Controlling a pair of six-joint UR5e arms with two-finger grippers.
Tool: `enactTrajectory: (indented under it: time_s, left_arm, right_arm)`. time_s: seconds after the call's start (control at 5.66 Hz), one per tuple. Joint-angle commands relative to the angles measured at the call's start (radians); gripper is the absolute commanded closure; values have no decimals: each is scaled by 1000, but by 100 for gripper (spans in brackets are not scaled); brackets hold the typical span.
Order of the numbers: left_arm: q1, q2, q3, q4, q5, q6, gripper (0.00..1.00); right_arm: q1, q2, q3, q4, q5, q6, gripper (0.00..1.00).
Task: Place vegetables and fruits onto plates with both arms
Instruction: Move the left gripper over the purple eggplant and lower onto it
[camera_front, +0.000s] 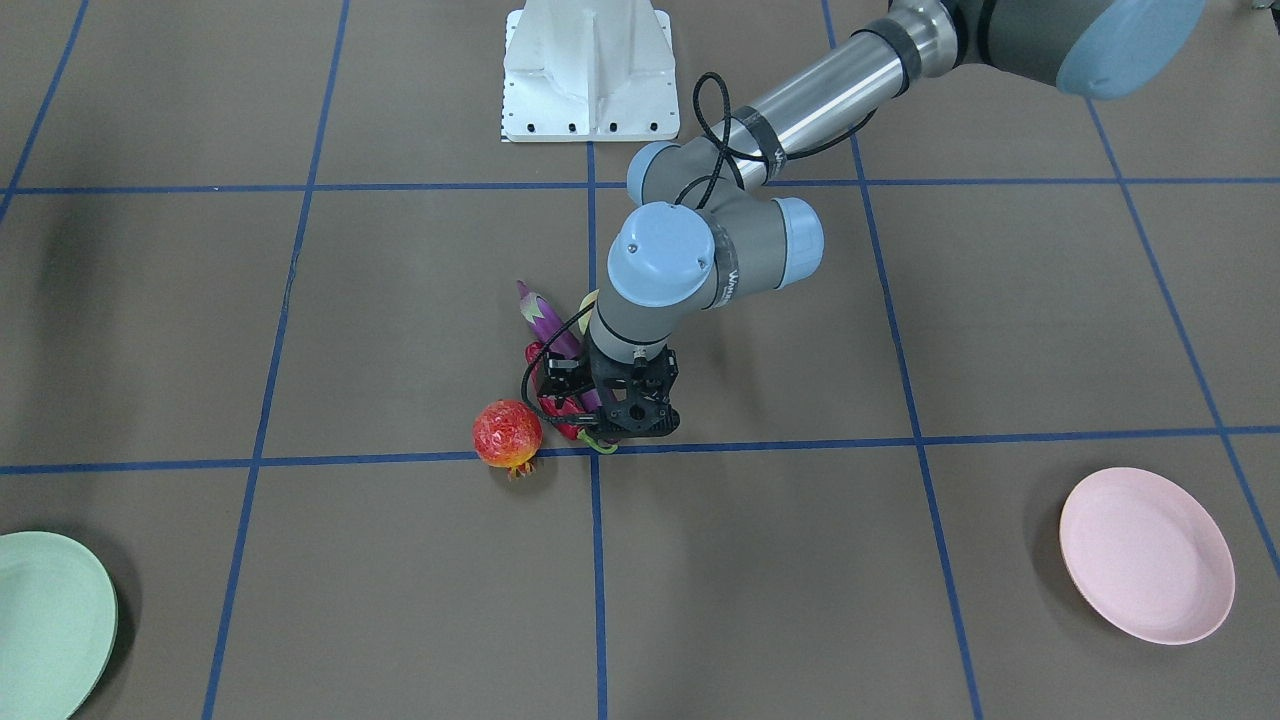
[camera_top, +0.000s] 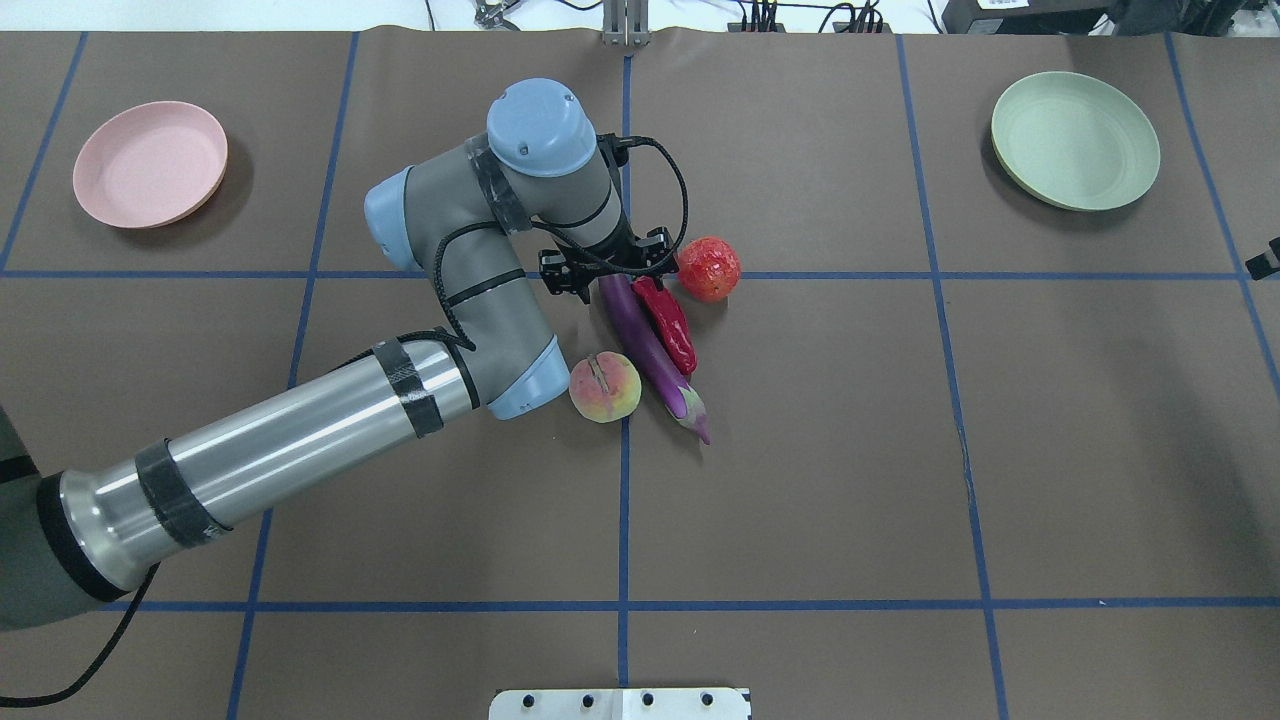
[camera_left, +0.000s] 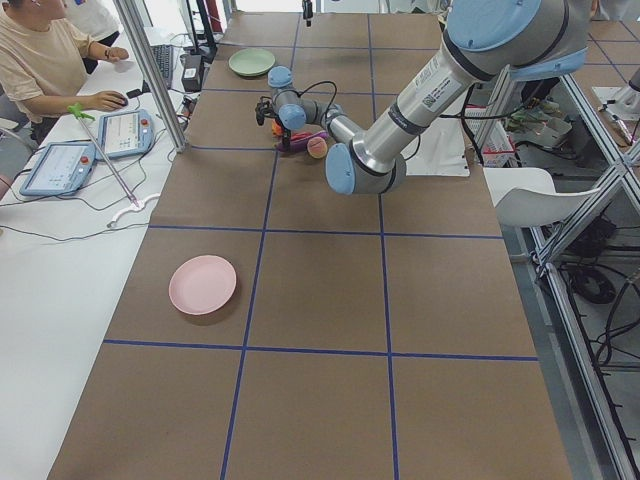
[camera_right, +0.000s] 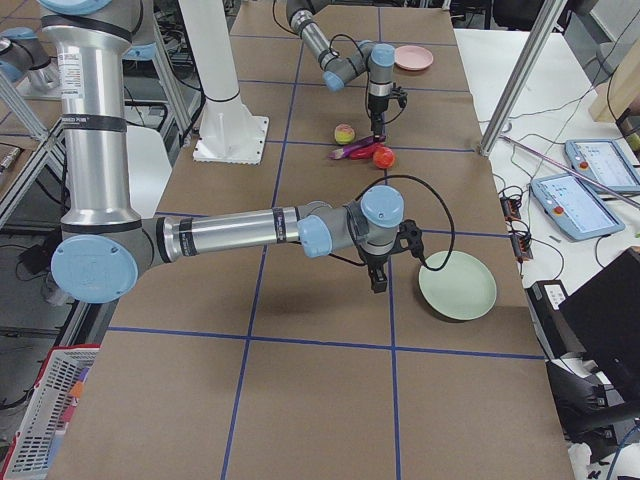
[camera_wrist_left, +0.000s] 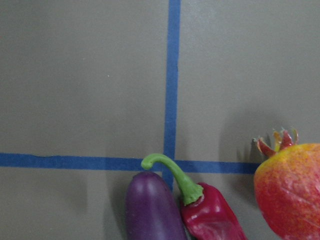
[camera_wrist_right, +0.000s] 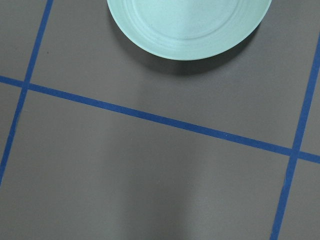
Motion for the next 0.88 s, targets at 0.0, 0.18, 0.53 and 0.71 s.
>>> enactTrajectory:
  time_s: [0.0,0.18,0.53,0.71]
  left_arm:
    - [1,31,2,-85,-27,-98,9]
    - [-1,31,2,-91,-27,-130,13]
    - [1,33,2,-101,-36,-161,23]
    - [2,31,8,-99,-41,-163,23]
  right_arm:
    - [1,0,2,0,0,4,0]
    - [1,0,2,0,0,4,0]
    - [1,0,2,0,0,4,0]
    - [1,0,0,0,0,4,0]
